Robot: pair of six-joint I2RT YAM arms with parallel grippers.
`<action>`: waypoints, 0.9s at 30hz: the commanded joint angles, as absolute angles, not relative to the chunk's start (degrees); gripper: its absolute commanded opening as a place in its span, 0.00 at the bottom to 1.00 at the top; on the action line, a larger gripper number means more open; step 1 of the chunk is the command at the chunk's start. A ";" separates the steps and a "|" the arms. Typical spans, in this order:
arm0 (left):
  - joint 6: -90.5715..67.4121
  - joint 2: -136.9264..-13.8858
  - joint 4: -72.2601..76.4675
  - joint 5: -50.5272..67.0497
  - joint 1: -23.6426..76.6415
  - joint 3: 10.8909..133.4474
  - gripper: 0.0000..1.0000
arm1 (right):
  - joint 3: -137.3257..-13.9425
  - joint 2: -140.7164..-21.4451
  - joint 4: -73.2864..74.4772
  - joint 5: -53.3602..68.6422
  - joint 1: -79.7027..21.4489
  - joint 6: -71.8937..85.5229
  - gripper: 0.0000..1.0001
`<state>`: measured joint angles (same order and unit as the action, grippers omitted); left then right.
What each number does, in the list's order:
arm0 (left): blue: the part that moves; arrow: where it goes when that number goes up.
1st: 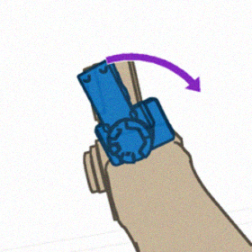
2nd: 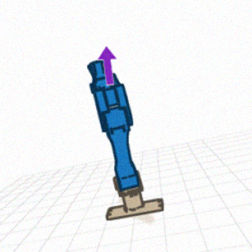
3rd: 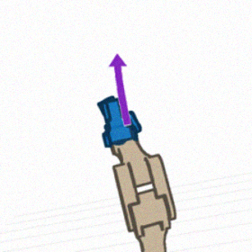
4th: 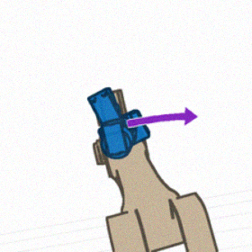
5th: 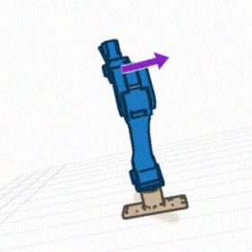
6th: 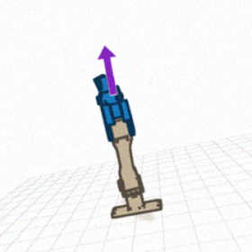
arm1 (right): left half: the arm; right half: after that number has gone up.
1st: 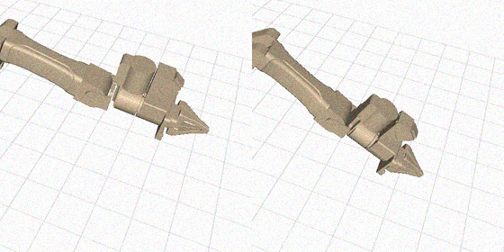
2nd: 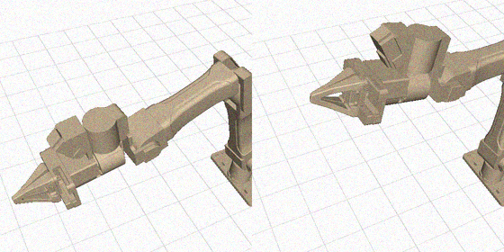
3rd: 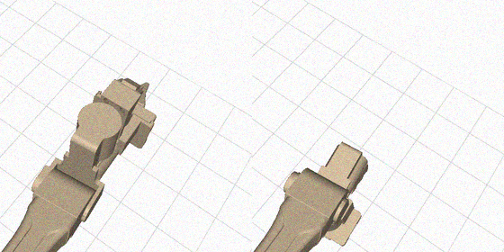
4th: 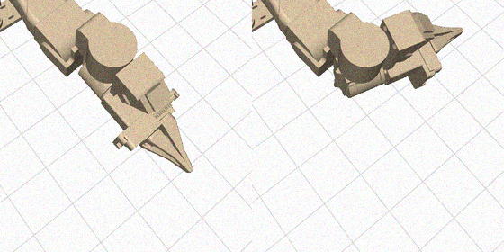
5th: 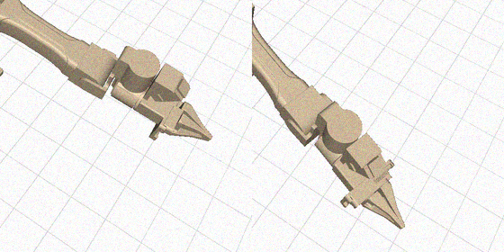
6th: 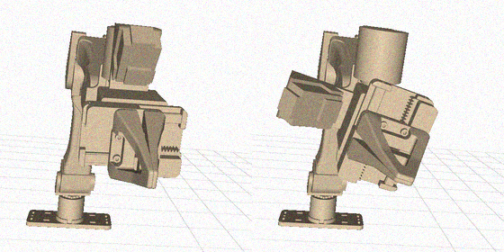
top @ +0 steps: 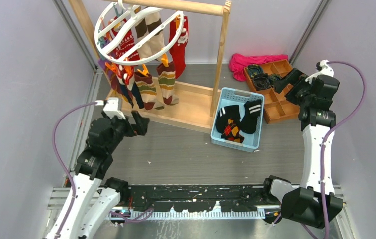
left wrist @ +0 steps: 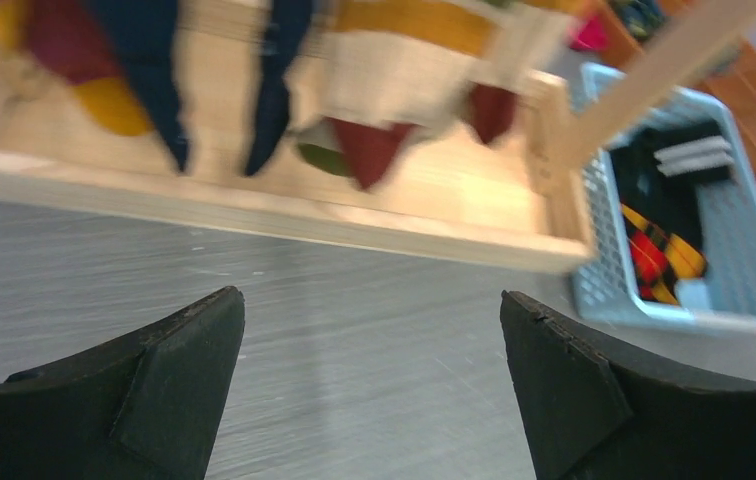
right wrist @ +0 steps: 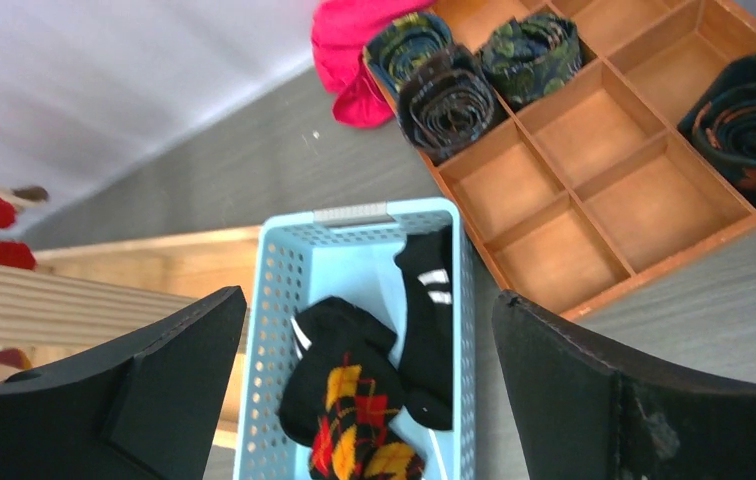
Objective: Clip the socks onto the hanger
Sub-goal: Reset both arms
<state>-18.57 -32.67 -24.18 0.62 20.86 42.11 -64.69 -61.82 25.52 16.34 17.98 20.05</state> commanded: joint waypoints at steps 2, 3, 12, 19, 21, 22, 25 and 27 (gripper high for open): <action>-21.14 -36.79 -22.10 8.67 1.14 43.57 1.00 | -64.88 -61.55 18.40 15.58 18.16 24.31 1.00; -23.34 -37.49 -20.63 9.06 -1.21 43.03 1.00 | -65.66 -62.44 18.42 15.63 18.12 24.41 1.00; -28.41 -50.54 -21.22 4.83 -16.62 49.58 1.00 | -75.66 -73.88 21.90 19.72 18.13 25.27 1.00; -29.88 -52.49 -26.11 -10.61 -12.86 50.73 1.00 | -69.52 -70.21 20.40 17.12 18.11 23.15 1.00; -28.17 -50.69 -25.05 -13.82 -10.64 48.56 1.00 | -67.65 -68.57 19.23 14.35 18.17 24.15 1.00; -27.92 -49.64 -24.50 -14.82 -9.60 47.69 1.00 | -67.25 -68.05 19.08 13.58 18.11 24.68 1.00; -24.94 -46.87 -22.68 -15.49 -6.37 45.76 1.00 | -68.04 -67.61 19.89 11.24 18.13 27.22 1.00; -24.09 -46.87 -23.69 -16.53 -5.45 46.15 1.00 | -68.71 -67.39 20.64 10.45 18.18 28.18 1.00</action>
<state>-27.55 -48.60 -25.02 -11.46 -7.46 46.17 -67.16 -69.60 22.22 14.28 18.02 25.45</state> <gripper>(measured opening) 0.996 0.995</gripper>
